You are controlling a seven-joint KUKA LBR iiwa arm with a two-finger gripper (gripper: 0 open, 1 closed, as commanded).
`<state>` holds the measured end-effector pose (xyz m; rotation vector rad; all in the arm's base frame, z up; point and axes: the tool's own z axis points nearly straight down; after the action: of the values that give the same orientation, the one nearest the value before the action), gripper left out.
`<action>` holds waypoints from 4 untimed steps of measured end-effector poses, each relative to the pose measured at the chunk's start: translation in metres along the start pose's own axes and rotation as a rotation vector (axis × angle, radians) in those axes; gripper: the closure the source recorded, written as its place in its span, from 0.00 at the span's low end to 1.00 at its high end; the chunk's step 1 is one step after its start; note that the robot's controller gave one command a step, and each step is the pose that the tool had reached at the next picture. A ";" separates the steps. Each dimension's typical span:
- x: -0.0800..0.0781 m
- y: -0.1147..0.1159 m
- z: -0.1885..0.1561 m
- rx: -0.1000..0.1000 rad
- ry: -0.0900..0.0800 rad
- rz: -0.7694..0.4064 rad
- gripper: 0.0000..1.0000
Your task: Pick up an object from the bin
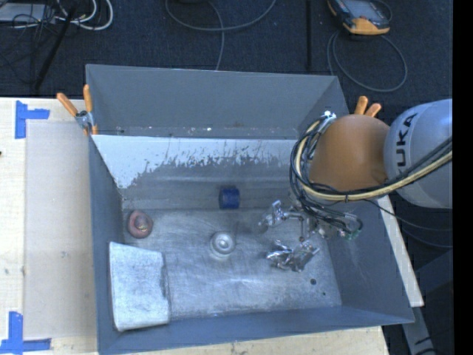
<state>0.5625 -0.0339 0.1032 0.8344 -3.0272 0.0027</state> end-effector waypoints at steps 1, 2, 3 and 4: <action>-0.051 0.037 -0.013 -0.002 -0.005 -0.194 0.00; 0.037 -0.022 0.011 -0.003 0.002 -0.489 0.00; 0.020 -0.081 0.010 0.000 -0.005 -0.658 0.00; 0.021 -0.080 0.010 -0.003 -0.004 -0.657 1.00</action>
Offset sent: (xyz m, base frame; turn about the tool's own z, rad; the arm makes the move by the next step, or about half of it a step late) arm 0.0243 0.0556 0.0126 -0.1954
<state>0.5856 -0.1128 0.0933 1.7681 -2.5985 -0.0041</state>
